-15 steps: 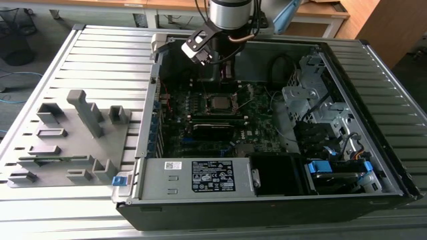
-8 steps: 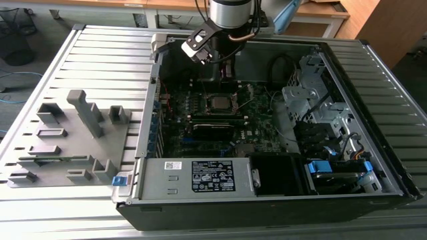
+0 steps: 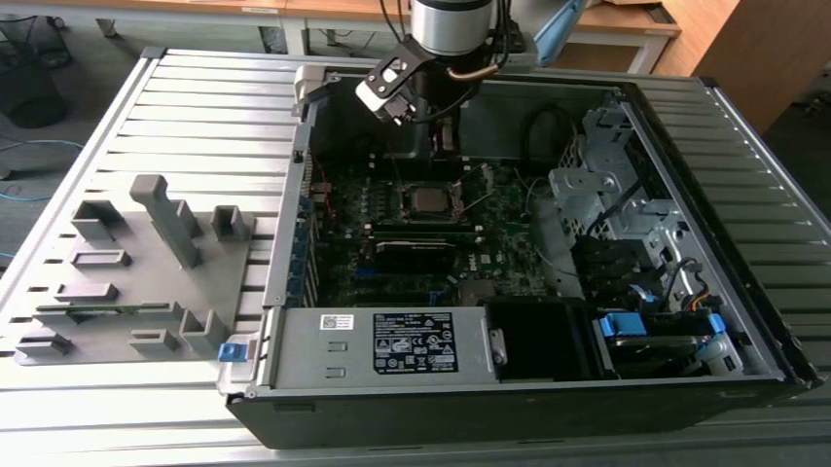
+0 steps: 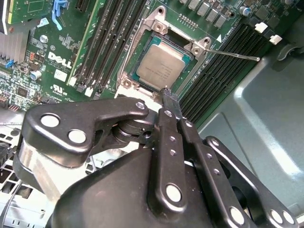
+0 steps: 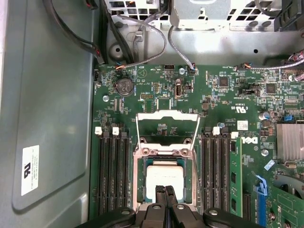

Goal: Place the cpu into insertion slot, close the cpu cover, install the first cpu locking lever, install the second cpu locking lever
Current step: 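Close the cpu cover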

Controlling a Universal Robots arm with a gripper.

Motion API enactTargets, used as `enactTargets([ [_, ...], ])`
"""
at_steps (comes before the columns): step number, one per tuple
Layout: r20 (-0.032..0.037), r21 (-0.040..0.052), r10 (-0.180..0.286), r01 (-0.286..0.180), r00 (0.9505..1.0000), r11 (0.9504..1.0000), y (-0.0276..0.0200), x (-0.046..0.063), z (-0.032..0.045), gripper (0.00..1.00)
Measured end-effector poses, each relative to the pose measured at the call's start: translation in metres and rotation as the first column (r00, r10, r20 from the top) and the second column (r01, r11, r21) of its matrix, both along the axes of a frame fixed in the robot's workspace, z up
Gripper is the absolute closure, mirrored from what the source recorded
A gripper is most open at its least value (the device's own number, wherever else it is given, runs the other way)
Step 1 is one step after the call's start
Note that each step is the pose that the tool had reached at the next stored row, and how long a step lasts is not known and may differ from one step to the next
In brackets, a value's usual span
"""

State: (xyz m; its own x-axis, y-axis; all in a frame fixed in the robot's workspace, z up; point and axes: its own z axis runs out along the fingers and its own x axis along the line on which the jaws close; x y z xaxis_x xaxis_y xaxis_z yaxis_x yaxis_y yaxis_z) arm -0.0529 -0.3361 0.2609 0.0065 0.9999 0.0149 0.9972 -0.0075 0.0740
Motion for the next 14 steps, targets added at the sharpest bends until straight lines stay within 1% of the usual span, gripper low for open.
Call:
enactTargets([
  [14,0.0001,0.0002,0.0,0.0,1.0,1.0,0.0,0.0004,0.0016,0.89],
])
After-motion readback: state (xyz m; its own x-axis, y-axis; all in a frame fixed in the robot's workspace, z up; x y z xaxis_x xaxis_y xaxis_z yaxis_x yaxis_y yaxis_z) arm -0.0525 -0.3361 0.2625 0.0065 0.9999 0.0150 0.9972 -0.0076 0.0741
